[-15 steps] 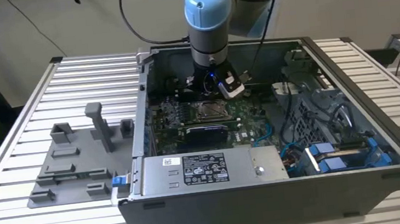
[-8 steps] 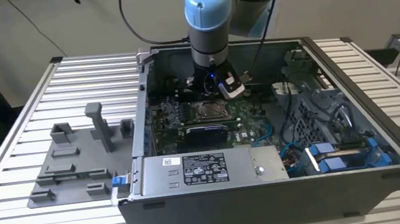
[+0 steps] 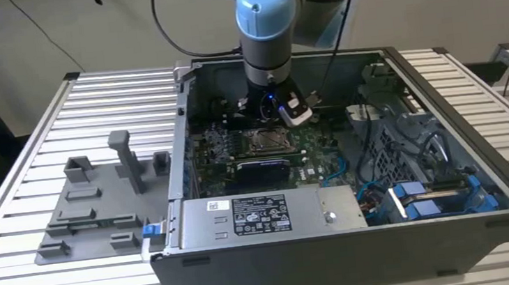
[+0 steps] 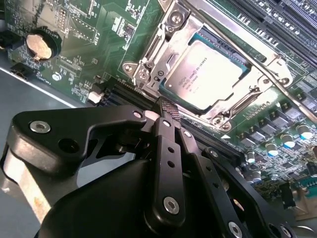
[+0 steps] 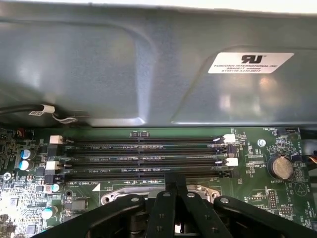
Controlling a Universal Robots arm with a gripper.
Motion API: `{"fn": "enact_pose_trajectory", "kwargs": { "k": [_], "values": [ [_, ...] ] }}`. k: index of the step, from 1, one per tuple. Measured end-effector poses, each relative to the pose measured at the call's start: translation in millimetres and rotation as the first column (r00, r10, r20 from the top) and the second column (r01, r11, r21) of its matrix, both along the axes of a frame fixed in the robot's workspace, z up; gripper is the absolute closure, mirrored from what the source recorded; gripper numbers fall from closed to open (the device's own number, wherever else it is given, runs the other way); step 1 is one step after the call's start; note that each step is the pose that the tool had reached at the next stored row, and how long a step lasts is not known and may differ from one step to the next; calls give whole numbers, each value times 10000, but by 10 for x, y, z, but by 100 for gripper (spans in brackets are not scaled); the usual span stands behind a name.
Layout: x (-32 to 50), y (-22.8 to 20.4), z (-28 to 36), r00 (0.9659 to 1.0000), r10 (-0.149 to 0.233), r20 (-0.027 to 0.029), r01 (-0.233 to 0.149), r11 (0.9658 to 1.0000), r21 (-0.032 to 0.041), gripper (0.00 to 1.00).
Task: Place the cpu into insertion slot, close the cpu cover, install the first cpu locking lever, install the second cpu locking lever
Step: 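Install the first cpu locking lever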
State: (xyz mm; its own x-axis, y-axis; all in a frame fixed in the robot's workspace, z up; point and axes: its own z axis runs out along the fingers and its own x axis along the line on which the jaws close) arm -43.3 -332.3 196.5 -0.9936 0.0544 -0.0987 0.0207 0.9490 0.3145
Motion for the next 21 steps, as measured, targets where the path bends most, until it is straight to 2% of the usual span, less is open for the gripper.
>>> {"fn": "enact_pose_trajectory", "kwargs": {
  "k": [17,21],
  "values": [
    [33,16,15,10000,-2,-10,2,10000,0,89],
    [33,43,9,10000,-3,-32,2,9999,-109,89]
  ]
}}
